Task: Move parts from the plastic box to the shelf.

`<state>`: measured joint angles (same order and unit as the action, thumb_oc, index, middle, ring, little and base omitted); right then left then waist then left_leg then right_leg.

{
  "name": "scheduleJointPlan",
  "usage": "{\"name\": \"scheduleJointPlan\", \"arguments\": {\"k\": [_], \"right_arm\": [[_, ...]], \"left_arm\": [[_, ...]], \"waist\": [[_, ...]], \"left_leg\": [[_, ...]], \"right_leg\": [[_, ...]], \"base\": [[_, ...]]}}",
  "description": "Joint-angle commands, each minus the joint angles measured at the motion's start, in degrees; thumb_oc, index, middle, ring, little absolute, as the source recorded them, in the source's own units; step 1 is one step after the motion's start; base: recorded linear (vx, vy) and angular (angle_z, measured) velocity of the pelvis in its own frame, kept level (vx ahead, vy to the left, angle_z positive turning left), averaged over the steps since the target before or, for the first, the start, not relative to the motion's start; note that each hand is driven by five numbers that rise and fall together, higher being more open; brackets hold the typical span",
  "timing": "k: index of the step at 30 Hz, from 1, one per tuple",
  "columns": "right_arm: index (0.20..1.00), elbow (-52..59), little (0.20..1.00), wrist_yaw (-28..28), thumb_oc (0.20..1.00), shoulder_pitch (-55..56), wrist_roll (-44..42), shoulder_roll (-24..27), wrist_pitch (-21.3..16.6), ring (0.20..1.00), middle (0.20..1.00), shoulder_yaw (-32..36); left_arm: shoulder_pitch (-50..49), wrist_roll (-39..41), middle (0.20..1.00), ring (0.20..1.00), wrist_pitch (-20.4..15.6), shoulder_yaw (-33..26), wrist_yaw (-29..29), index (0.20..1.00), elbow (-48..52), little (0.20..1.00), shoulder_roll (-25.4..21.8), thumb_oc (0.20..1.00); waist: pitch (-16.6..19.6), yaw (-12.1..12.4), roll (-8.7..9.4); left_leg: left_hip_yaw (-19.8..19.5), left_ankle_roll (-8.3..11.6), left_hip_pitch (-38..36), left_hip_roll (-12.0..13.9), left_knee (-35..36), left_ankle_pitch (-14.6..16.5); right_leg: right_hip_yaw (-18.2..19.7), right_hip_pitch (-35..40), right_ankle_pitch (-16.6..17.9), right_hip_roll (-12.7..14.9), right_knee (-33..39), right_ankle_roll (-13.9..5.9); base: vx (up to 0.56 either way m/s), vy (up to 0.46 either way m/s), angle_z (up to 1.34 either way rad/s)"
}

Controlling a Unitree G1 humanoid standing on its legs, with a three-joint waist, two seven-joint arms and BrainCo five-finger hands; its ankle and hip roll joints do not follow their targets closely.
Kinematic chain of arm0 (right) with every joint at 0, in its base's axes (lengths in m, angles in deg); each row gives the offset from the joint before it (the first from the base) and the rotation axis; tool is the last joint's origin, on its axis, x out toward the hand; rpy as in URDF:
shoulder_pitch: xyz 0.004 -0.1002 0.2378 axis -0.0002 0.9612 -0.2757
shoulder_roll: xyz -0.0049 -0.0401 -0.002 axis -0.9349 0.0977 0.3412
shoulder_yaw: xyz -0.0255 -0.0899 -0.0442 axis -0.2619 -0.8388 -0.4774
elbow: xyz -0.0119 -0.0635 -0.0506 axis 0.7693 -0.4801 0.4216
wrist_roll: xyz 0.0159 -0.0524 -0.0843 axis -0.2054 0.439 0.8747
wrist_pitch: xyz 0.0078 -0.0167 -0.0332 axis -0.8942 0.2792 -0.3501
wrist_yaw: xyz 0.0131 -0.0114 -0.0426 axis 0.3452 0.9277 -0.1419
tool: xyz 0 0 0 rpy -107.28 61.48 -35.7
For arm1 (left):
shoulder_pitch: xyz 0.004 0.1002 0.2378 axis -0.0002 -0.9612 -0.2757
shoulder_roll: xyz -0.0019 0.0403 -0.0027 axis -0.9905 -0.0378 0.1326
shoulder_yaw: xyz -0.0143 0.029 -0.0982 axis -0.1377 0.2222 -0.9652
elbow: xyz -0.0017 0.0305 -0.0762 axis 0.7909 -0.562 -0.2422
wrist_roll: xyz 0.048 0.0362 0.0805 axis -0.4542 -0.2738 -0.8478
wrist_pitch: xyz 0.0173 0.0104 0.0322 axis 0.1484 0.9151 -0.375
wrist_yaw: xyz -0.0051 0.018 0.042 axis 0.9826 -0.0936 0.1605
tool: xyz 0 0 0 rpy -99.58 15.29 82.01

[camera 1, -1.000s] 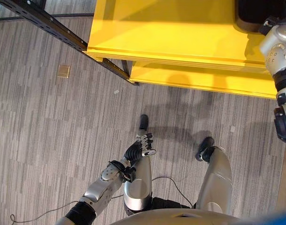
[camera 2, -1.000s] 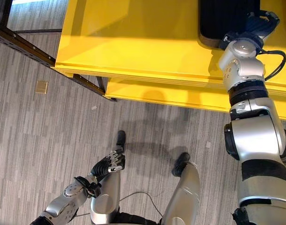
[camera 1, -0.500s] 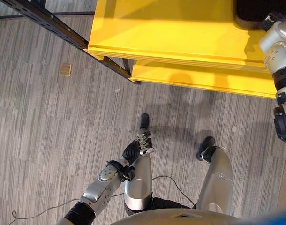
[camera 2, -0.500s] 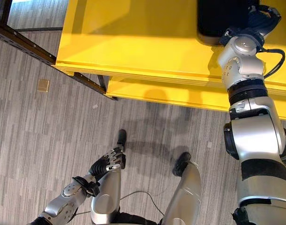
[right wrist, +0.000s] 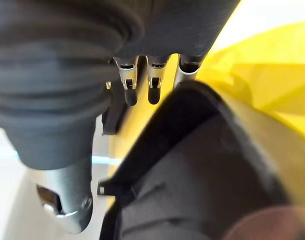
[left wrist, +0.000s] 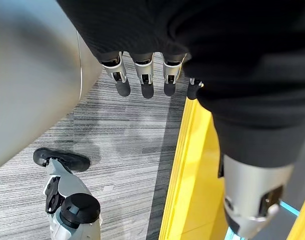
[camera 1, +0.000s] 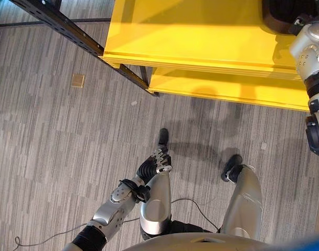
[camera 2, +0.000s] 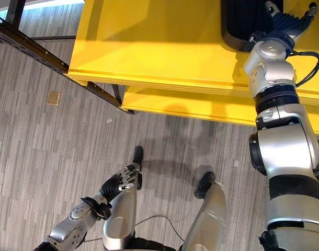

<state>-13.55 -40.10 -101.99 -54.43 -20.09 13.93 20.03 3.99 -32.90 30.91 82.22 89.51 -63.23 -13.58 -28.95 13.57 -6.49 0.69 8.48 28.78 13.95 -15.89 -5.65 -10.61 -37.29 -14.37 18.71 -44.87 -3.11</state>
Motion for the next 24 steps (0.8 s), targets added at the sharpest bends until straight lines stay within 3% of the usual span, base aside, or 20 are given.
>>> {"name": "scheduleJointPlan", "arguments": {"k": [1, 4, 7, 10, 11, 17, 21, 24], "right_arm": [[1.000, 2.0, 1.000, -1.8, 1.000, -3.6, -0.5, 1.1, -3.9, 1.000, 1.000, 0.4], [1.000, 2.6, 1.000, -2.0, 1.000, -2.8, -1.7, 0.2, -4.2, 1.000, 1.000, 0.7], [1.000, 3.7, 1.000, 0.8, 1.000, -1.3, -2.6, -1.2, -10.4, 1.000, 1.000, 2.4], [1.000, 7.4, 1.000, 3.0, 1.000, 0.4, 1.5, -2.4, -13.4, 1.000, 1.000, 4.8], [1.000, 8.4, 1.000, 4.0, 1.000, 0.7, 3.7, -2.8, -14.2, 1.000, 1.000, 5.3], [1.000, 19.4, 1.000, 8.5, 1.000, 6.1, 18.0, -3.7, -13.1, 1.000, 1.000, 5.4], [1.000, 33.6, 1.000, 14.9, 1.000, 23.3, 26.2, -3.3, -10.1, 1.000, 1.000, 7.1], [1.000, 45.6, 1.000, 18.1, 1.000, 38.5, 38.2, -3.4, -11.1, 1.000, 1.000, 5.7]], "left_arm": [[-0.8, -0.3, 1.000, 1.000, -1.9, 1.9, 0.6, 1.000, 1.7, 1.000, -1.3, 1.000], [-0.5, -1.0, 1.000, 1.000, -2.1, 2.2, 0.5, 1.000, 1.4, 1.000, -0.8, 1.000], [0.1, -0.8, 1.000, 1.000, -2.9, 3.0, 0.9, 1.000, 0.6, 1.000, -0.1, 1.000], [0.4, -0.5, 1.000, 1.000, -2.5, 3.7, 0.5, 1.000, 1.0, 1.000, 0.7, 1.000], [0.6, -0.8, 1.000, 1.000, -2.2, 3.9, 0.3, 1.000, 1.0, 1.000, 0.9, 1.000], [0.4, -1.5, 1.000, 1.000, -2.8, 3.7, 1.3, 1.000, -0.8, 1.000, 1.3, 1.000], [-2.7, -5.5, 1.000, 1.000, -4.9, 0.9, 3.4, 1.000, -3.8, 1.000, 3.6, 1.000], [-4.4, -5.9, 1.000, 1.000, -6.0, -1.8, 3.9, 1.000, -5.3, 1.000, 5.4, 1.000]], "waist": [[-0.8, 1.0, 1.40], [-0.8, 0.9, 1.41], [-0.8, 0.4, 1.40], [-0.8, -0.1, 1.19], [-0.8, -0.2, 0.99], [-0.8, -1.6, 1.40], [2.0, -5.0, 2.84], [4.8, -8.8, 4.05]], "left_leg": [[1.0, -1.97, -2.2, -1.9, -3.2, 7.0], [1.2, -1.93, -3.0, -1.9, -2.8, 7.0], [1.8, -1.77, -6.0, -1.8, -1.4, 7.0], [2.1, -1.67, -9.3, -2.0, 0.3, 7.0], [2.6, -1.94, -9.3, -1.7, 1.0, 5.8], [3.6, -1.47, -15.0, -1.3, 3.6, 5.1], [6.2, -1.21, -19.9, 0.2, 7.0, 4.4], [8.6, -1.02, -23.2, 1.3, 10.6, 3.1]], "right_leg": [[-4.3, 6.4, -2.8, -3.7, 1.6, 0.61], [-4.1, 7.2, -2.6, -3.7, 2.4, 0.42], [-3.7, 9.8, -2.0, -3.5, 4.3, -0.34], [-3.4, 12.8, -1.2, -3.5, 7.2, -1.15], [-4.0, 13.0, 0.3, -3.6, 8.3, -0.78], [-4.0, 19.3, 2.0, -3.7, 13.5, -1.47], [-3.6, 24.3, 4.8, -4.4, 20.7, -2.12], [-1.8, 27.6, 7.3, -5.4, 27.3, -2.91]], "base": [[0.00, 0.000, 0.00], [0.00, 0.000, 0.00], [0.00, 0.003, -0.03], [-0.01, 0.020, -0.04], [-0.04, 0.049, -0.10], [0.01, 0.014, -0.01], [0.09, 0.062, -0.06], [0.11, 0.099, -0.36]]}}
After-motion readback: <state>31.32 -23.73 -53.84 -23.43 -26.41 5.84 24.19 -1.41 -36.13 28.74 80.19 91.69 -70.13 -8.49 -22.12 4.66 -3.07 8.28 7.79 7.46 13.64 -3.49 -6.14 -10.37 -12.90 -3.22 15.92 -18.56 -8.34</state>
